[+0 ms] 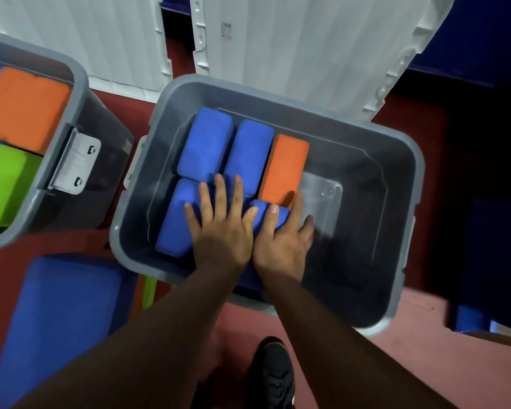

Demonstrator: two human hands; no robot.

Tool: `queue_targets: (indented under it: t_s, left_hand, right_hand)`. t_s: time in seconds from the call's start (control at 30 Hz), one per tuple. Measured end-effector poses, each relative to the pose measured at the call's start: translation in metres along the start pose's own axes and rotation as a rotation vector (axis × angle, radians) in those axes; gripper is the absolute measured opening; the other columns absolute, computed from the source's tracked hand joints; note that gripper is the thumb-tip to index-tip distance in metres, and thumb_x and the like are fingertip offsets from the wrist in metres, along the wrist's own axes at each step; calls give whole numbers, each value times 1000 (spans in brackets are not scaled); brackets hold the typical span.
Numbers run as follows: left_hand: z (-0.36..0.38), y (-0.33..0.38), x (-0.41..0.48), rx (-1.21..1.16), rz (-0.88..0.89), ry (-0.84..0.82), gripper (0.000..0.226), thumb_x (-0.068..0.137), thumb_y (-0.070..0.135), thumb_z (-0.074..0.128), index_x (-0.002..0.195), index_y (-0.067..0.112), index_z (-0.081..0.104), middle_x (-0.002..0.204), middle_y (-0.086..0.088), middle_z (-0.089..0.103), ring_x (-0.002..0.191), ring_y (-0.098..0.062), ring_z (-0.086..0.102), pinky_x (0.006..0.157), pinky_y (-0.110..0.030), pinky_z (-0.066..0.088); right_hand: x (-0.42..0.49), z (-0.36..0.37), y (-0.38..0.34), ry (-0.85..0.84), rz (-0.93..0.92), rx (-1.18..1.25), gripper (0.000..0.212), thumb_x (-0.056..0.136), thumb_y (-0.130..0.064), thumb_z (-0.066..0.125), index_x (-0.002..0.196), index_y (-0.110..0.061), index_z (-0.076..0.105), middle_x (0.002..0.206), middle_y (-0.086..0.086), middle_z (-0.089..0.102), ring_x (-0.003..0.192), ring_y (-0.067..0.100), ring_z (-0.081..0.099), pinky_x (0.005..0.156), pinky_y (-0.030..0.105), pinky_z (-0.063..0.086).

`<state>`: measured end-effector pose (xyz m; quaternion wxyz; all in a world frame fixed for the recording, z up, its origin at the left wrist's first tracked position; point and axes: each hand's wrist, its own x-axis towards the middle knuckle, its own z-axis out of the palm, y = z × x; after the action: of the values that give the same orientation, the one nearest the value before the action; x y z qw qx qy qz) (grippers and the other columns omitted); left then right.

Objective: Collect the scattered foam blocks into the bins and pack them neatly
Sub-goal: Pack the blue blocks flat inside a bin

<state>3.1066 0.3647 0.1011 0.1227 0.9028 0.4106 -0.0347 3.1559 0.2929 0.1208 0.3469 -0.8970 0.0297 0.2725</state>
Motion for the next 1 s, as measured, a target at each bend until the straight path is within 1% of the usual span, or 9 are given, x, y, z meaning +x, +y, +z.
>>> queue_targets:
  t_s: [0.13,0.2,0.3,0.4,0.67,0.77,0.83,0.9,1.0]
  left_hand:
    - [36,-9,3,15,37,0,68,105,59,1,159,27,25,165,-6,27,153,-30,23,118,-64,16]
    - [50,-14,0,48,56,14,68,105,60,1,160,27,23,167,-8,21,155,-30,17,119,-64,13]
    - [62,-18,1,90,71,100,64,107,59,13,160,25,27,166,-9,23,154,-33,19,118,-67,17]
    - [65,-16,2,76,64,131,62,108,57,13,159,27,29,167,-8,23,154,-34,18,118,-68,14]
    - [59,-12,3,21,13,111,64,105,53,-2,159,33,25,168,2,19,156,-25,13,120,-62,4]
    - [42,-11,3,-72,6,-4,68,100,56,-2,160,34,22,169,4,12,157,-20,5,121,-58,-3]
    - [25,-20,0,-150,47,-13,68,100,56,6,160,30,25,169,0,14,156,-20,7,122,-58,4]
    - [0,-41,-9,-173,114,108,64,104,53,17,156,22,38,165,-5,28,154,-25,21,122,-57,15]
    - [-35,-88,-38,-164,186,258,58,106,45,25,152,17,46,160,-11,37,148,-29,36,118,-53,26]
  right_hand:
    - [12,17,22,13,-32,-9,69,100,-66,28,159,-47,-2,170,13,7,156,27,10,123,49,18]
    - [14,26,32,21,-36,-11,74,100,-66,29,160,-41,-6,168,15,15,153,29,20,121,49,27]
    - [22,35,39,17,-21,-40,77,101,-64,27,162,-29,-2,154,21,43,137,36,46,107,46,41]
    - [31,37,40,30,-54,-53,76,97,-67,23,161,-28,8,146,18,53,129,37,53,103,47,45]
    - [37,35,38,37,-69,-90,70,99,-66,22,159,-32,8,137,18,59,122,38,58,99,48,47]
    - [36,37,37,51,28,-82,79,99,-68,23,161,-24,4,147,24,48,133,41,49,107,51,40]
    - [30,38,27,208,69,-130,79,100,-64,30,160,-17,13,152,23,39,141,39,36,114,53,29]
    - [12,39,11,384,-20,-162,69,102,-56,34,155,-12,28,149,18,40,141,37,33,112,53,25]
    - [-39,51,-13,363,-286,-43,62,100,-48,38,146,-7,42,142,14,47,135,33,38,111,50,24]
